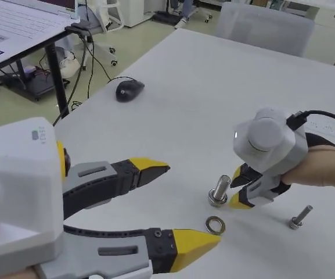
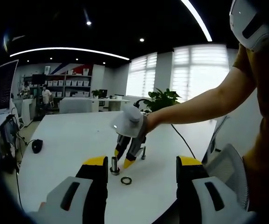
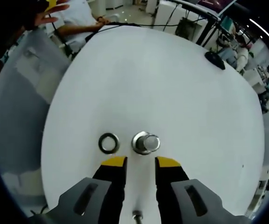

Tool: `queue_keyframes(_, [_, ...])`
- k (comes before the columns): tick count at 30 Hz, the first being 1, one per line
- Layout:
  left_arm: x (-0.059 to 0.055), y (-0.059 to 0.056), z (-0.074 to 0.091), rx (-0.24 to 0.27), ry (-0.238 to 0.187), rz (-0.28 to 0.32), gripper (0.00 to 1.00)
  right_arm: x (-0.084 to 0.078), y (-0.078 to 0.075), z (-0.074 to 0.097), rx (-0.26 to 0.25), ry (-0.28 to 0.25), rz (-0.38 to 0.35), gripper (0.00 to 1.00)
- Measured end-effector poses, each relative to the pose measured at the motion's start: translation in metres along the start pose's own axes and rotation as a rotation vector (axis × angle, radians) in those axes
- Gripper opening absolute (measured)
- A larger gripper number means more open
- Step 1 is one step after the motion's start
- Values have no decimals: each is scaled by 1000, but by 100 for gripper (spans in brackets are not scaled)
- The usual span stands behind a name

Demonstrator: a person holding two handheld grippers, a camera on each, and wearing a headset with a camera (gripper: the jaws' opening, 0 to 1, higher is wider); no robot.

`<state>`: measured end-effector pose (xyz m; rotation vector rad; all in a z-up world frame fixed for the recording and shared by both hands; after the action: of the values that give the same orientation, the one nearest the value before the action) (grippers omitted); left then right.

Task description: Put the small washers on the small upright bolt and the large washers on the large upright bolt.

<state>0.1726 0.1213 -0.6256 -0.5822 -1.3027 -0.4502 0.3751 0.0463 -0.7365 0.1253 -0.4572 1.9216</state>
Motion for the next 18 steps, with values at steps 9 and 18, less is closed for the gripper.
queue_keyframes(9, [5,-10,3,-6,-5,-22,58,2,20,8,20,-20,-45,24])
queue_keyframes(18, [4,-15,12,6,-10,-30,58,6,41,2,55,-22,-42,26])
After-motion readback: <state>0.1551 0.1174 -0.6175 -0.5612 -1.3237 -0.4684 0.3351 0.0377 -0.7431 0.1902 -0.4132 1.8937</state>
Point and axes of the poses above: the centre of the closed fingertips' face, and the gripper's own axes: z roughly backward along the fingers, y roughly to its left, x roughly out of its top, the point moved 6 cm from there along z, roughly backward along the fingers, and after that the axes turned 8 degrees about -x, right-handed, at the moved point
